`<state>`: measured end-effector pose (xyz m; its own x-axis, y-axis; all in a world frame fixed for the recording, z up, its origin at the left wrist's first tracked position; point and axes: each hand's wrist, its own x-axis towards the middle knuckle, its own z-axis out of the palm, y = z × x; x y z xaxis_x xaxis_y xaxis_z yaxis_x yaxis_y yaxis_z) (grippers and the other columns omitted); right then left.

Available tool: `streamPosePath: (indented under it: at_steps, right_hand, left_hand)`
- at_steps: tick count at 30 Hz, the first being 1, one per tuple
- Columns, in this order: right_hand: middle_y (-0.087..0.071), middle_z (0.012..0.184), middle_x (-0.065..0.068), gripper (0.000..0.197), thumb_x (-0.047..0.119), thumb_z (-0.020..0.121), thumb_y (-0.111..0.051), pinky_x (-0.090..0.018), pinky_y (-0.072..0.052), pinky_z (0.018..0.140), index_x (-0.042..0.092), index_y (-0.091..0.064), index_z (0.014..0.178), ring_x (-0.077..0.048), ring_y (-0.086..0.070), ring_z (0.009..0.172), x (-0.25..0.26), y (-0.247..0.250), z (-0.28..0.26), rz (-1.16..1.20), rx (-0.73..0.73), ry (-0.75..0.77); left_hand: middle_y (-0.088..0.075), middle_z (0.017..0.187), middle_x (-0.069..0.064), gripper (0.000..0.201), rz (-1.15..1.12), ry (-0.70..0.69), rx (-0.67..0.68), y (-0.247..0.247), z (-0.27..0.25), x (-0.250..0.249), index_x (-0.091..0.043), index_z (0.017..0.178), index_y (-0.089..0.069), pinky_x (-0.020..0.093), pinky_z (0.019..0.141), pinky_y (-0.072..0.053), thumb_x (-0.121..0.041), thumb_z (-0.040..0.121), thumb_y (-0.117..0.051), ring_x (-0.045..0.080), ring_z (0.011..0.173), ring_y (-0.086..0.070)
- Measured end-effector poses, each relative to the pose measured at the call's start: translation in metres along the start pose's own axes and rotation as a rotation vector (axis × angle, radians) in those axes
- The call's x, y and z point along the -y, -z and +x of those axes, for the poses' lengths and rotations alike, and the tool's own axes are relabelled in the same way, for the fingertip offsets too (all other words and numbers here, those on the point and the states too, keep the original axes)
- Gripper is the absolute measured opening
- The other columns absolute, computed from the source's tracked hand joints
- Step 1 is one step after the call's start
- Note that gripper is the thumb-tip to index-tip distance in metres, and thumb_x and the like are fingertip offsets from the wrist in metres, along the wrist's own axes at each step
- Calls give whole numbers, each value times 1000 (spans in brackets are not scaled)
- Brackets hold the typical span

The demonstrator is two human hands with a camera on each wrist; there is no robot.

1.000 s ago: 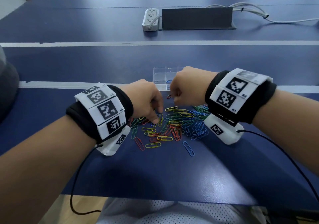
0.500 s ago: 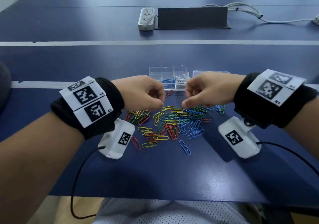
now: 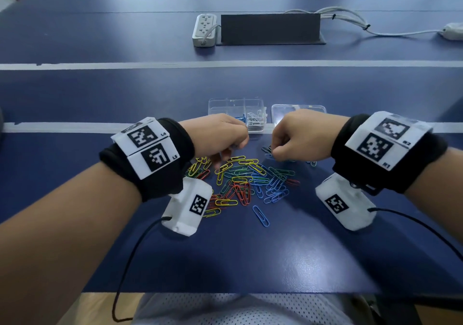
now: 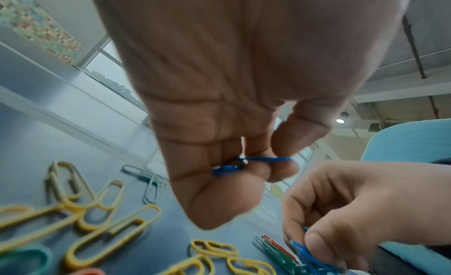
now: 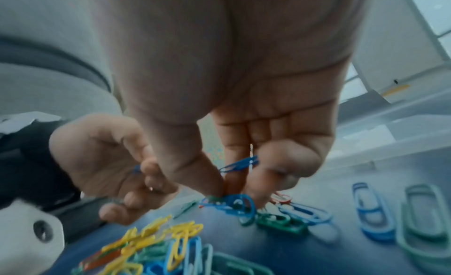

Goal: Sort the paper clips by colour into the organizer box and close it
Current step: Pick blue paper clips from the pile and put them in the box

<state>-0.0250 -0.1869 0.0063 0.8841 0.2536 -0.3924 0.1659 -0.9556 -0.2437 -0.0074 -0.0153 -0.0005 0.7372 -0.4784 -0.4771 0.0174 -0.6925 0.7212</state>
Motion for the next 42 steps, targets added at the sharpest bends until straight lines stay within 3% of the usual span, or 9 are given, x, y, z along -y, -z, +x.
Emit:
streamPosePath:
  at_steps: [4,10,13,17,20,23,29,33,42]
  right_hand:
    - [-65,59,3,17,28,77,-57,-23,-49,65,17,-68,71,-12,-58,53,-3,10,5,192,15,-47]
    - [-70,74,-7,10,12,85,-56,-17,-45,43,12,-62,79,-20,-63,64,-8,19,13,524,65,-38]
    - [-67,74,-7,11,12,86,-54,-20,-45,46,12,-62,78,-21,-56,64,-9,15,13,548,88,-48]
    - [-47,62,-4,23,20,85,-48,-24,-36,47,13,-54,63,-20,-41,54,-4,8,17,534,37,-89]
    - [-40,57,-5,32,21,88,-38,-21,-28,42,14,-40,57,-18,-33,47,1,4,20,528,71,-97]
    - [-41,55,-4,33,23,92,-43,-23,-30,42,13,-46,61,-18,-34,47,1,0,22,529,77,-60]
    - [-51,62,-6,38,40,94,-47,-25,-36,49,12,-55,69,-20,-42,54,-7,1,21,487,83,13]
    - [-51,67,-11,41,43,95,-42,-22,-38,48,12,-50,70,-22,-44,58,-7,2,21,511,113,26]
    - [-57,62,-7,38,44,97,-36,-18,-46,42,13,-51,81,-14,-50,48,6,1,25,1231,220,24]
  left_hand:
    - [-51,63,4,22,30,-68,-128,8,8,1,-21,73,-52,27,51,-42,-4,86,-47,23,53,-46]
    - [-59,65,0,25,70,-140,-257,15,10,1,-28,80,-53,32,63,-49,-5,89,-53,22,59,-54]
    - [-55,60,-1,27,132,-115,-210,9,10,-2,-23,82,-59,24,52,-44,-3,90,-43,11,44,-49]
    - [-45,53,-3,36,147,-66,-147,-1,13,-9,-22,64,-59,17,42,-35,-3,85,-36,2,31,-41]
    - [-43,51,-4,35,144,-38,-159,-2,14,-11,-20,57,-57,22,50,-35,-10,85,-38,14,43,-44]
    - [-45,59,3,28,169,-24,-140,-1,12,-11,-20,61,-58,28,59,-41,-19,85,-43,22,54,-44]
    - [-48,64,-5,17,184,-87,-188,1,12,0,-21,90,-57,24,52,-37,-38,87,-58,11,49,-44]
    - [-49,67,0,13,113,-141,-123,7,11,5,-26,85,-58,28,57,-44,-39,87,-59,14,51,-47]
    - [-48,61,3,18,-160,-133,-158,14,13,3,-15,79,-49,24,47,-38,-25,93,-53,19,49,-45]
